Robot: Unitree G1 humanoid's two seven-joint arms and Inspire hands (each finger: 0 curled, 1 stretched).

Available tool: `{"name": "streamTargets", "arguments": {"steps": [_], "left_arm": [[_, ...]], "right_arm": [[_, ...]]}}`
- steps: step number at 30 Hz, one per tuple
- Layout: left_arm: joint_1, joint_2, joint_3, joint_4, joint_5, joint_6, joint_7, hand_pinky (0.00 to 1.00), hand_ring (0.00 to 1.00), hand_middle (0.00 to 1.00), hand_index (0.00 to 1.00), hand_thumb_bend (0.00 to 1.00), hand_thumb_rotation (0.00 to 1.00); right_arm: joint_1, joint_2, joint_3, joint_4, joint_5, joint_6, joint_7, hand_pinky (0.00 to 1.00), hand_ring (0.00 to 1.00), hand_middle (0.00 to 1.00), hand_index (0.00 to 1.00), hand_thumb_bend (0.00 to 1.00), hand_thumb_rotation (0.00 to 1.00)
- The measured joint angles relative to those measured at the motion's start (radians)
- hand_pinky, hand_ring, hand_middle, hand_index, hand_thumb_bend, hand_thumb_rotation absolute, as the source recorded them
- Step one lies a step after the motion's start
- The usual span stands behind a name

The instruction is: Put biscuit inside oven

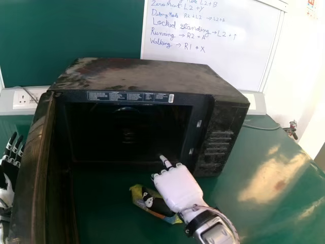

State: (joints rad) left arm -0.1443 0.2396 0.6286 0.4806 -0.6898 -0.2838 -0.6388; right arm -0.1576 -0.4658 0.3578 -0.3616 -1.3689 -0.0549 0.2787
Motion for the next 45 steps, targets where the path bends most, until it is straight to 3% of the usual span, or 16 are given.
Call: {"name": "streamTargets", "arguments": {"steps": [7,15,17,18,19,21,24,28,31,34,36,45], "left_arm": [[0.001,-0.001,0.0,-0.005,0.0,0.0,0.0,0.57,0.68,0.79,0.92,0.1,0.0],[0.002,-0.001,0.0,-0.006,0.0,0.0,0.0,0.52,0.66,0.79,0.91,0.1,0.0],[0.002,-0.001,0.0,-0.006,0.0,0.0,0.0,0.51,0.66,0.79,0.92,0.1,0.0],[0.002,-0.001,0.0,-0.006,0.0,0.0,0.0,0.5,0.66,0.79,0.92,0.1,0.0],[0.002,-0.001,0.0,-0.006,0.0,0.0,0.0,0.49,0.65,0.79,0.92,0.1,0.0],[0.001,0.0,0.0,-0.005,0.0,0.0,0.0,0.49,0.66,0.79,0.92,0.1,0.0],[0.001,-0.001,0.0,-0.004,0.0,0.0,-0.002,0.48,0.65,0.78,0.91,0.1,0.0],[0.001,-0.001,0.0,-0.004,0.0,-0.001,-0.006,0.49,0.65,0.78,0.91,0.11,0.0],[0.001,-0.001,0.0,-0.004,0.0,-0.001,-0.006,0.51,0.65,0.78,0.91,0.1,0.0],[0.002,-0.001,0.0,-0.005,0.0,-0.001,-0.005,0.55,0.67,0.79,0.92,0.1,0.0],[0.002,-0.001,0.0,-0.006,0.0,-0.001,-0.005,0.51,0.66,0.79,0.92,0.1,0.0],[0.002,-0.001,0.0,-0.005,0.0,-0.005,-0.005,0.51,0.66,0.79,0.91,0.11,0.0]], "right_arm": [[0.0,0.001,-0.015,-0.001,0.027,0.01,-0.003,0.23,0.31,0.38,0.49,0.52,0.13],[0.0,-0.001,-0.017,-0.011,0.061,0.01,0.009,0.24,0.32,0.39,0.49,0.52,0.13],[0.0,-0.003,-0.017,-0.014,0.065,0.01,0.028,0.26,0.34,0.45,0.49,0.52,0.03],[0.0,-0.005,-0.018,-0.019,0.07,0.01,0.052,0.28,0.38,0.44,0.52,0.52,0.02],[0.0,-0.008,-0.018,-0.024,0.075,0.01,0.082,0.32,0.42,0.5,0.58,0.67,0.15],[0.0,-0.017,-0.018,-0.046,0.084,0.011,0.166,0.39,0.52,0.6,0.67,0.88,0.32],[-0.003,-0.028,-0.017,-0.071,0.086,0.009,0.27,0.48,0.64,0.72,0.74,0.98,0.39],[-0.014,-0.069,-0.016,-0.088,0.081,-0.026,0.33,0.64,0.82,0.86,0.86,1.0,0.42],[-0.02,-0.078,-0.014,-0.093,0.082,-0.037,0.368,0.72,0.88,0.92,0.91,1.0,0.4],[-0.024,-0.077,-0.013,-0.092,0.086,-0.038,0.406,0.79,0.92,0.95,0.94,1.0,0.39],[-0.026,-0.073,-0.013,-0.091,0.092,-0.034,0.429,0.84,0.95,0.97,0.96,1.0,0.37],[-0.026,-0.064,-0.004,-0.058,0.09,-0.032,0.445,0.92,0.99,1.0,0.99,1.0,0.41]]}}
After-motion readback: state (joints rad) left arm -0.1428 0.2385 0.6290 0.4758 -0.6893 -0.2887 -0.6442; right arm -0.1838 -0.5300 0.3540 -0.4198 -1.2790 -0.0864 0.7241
